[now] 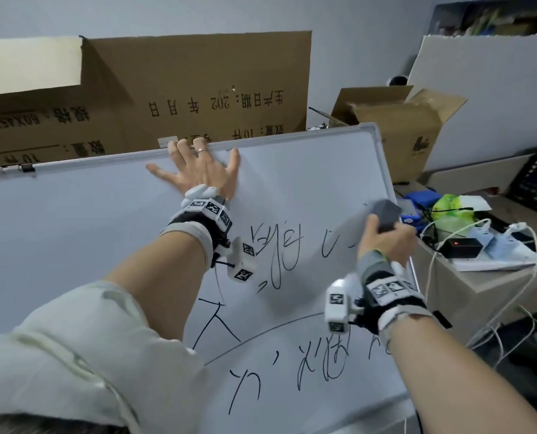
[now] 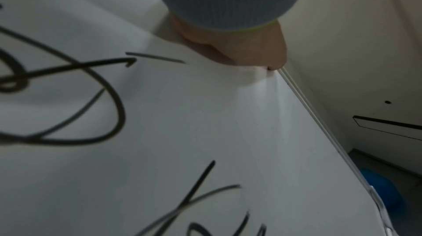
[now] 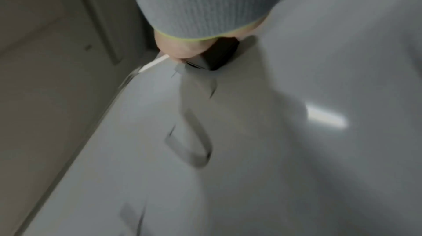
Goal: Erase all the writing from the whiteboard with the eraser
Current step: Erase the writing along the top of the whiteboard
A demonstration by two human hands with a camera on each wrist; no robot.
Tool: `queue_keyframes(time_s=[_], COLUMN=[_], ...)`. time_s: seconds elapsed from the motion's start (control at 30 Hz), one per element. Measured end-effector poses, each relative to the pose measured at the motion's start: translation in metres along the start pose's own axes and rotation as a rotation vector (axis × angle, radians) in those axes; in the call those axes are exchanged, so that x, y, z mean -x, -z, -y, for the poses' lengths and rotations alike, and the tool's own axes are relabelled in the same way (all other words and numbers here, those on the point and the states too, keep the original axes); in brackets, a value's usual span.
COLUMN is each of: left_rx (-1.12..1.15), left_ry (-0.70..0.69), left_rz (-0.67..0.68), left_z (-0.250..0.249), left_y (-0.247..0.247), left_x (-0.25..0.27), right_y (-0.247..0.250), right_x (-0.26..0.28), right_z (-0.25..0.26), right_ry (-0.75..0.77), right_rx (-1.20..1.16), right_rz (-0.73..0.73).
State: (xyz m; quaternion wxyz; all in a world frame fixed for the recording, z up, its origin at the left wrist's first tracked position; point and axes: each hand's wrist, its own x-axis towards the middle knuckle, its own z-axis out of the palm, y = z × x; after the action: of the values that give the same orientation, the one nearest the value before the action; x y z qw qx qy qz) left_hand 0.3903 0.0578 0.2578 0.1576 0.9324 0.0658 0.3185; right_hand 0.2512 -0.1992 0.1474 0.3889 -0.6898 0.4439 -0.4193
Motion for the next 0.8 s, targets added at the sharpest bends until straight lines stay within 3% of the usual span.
queue_keyframes(time_s=[0.1,0.23,0.3,0.5,0.67,0.8], left_rx=[0.011,0.009,-0.006,0.01,0.013,-0.002], left_ry=[0.0,0.01,0.012,0.018,0.031,0.036], left_rz=[0.007,0.01,0.01,0.009,0.023,0.019], left_z=[-0.003,-0.005,-0.003,-0.005,-0.007,-0.008], left_y=[0.002,0.004,0.003,0.004,0.002,0.003], left_x=[0.002,0.002,0.001,0.002,0.001,0.002], right_y=[0.007,-0.017,-0.023,-0.013,-0.033,-0.018], right_x=[-0.006,0.027,0.031,-0.008,0.029,0.011], right_z=[-0.004,0.042,0.053,0.019,0.056,0.033], right_ry=[-0.068,0.205,0.248,0.001,0.34,0.243], right_rx=[0.051,0.024,0.039,0.051,0.045,0.048], right_rz=[-0.019,0.165,0.201,0.023,0.171,0.117])
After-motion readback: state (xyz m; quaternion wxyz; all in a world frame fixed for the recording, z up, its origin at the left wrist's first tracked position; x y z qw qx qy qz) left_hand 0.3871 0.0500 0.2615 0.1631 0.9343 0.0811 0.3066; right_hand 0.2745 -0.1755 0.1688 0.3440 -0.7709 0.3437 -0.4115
